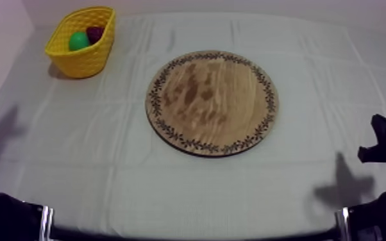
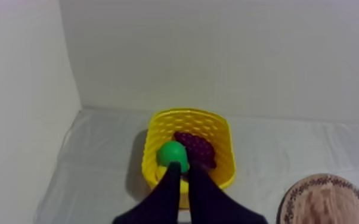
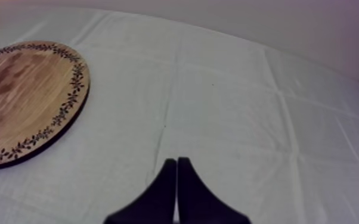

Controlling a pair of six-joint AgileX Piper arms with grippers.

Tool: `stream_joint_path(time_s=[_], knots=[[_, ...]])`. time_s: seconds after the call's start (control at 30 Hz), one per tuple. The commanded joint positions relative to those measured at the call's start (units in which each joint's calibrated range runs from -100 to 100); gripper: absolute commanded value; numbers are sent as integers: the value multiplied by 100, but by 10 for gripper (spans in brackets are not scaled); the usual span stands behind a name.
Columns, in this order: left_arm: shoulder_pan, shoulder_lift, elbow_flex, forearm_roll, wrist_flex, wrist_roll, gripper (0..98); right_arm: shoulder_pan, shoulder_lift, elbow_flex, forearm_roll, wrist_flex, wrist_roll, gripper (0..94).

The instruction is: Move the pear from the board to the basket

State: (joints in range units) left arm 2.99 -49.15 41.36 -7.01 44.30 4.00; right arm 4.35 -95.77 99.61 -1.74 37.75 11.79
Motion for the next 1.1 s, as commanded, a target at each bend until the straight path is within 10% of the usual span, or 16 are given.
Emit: stream_joint_path(time_s=[0.0,0.77,1.07], knots=[[3,-1352,1375,2,-174,-47,16,1,1,5,1,-1,0,5],[128,-4254,5215,-210,-561,-315,0,1,1,5,1,-1,1,5],[79,-4564,5548,83,-560,-501,0,1,1,5,1,-1,4,5]])
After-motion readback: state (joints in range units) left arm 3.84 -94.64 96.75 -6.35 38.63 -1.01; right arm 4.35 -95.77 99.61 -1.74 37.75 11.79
